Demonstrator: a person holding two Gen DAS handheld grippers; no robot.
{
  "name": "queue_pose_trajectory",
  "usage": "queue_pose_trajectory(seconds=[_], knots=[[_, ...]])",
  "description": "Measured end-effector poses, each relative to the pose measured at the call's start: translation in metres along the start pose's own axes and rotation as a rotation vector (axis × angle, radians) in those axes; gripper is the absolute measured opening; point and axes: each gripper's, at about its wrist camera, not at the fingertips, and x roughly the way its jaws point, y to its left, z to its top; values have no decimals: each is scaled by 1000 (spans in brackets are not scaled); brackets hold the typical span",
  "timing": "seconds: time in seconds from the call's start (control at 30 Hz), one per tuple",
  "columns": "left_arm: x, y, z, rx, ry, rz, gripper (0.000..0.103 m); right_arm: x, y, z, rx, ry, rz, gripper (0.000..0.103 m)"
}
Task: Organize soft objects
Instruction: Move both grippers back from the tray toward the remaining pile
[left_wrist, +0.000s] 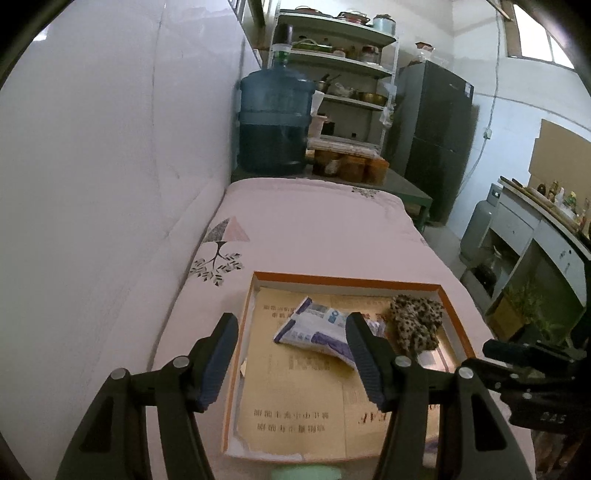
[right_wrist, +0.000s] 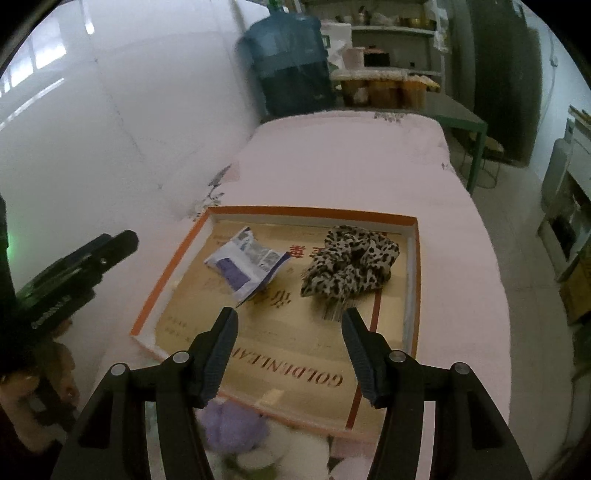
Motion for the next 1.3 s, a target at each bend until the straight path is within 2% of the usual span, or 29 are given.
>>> queue_pose_trajectory(seconds=[0.33,0.53,0.97,1.13,1.3], knots=[[-57,-1,-15,11,-62,-26,60,-56,23,-34,-1,-71,13,60],[-96,-3,-29,24,-89,-53,60,-85,37,-63,13,-98,27,64],[-164,-2,-64,10,-132,-102,60,-125,64,-113,23,-132,-4,65],[-179,-4,-79,24,-153,-109,60,-133,72,-134,18,-136,-18,70],[-191,-6,-97,31,-164,-117,60,-137,77,-154,23,-131,-22,70]])
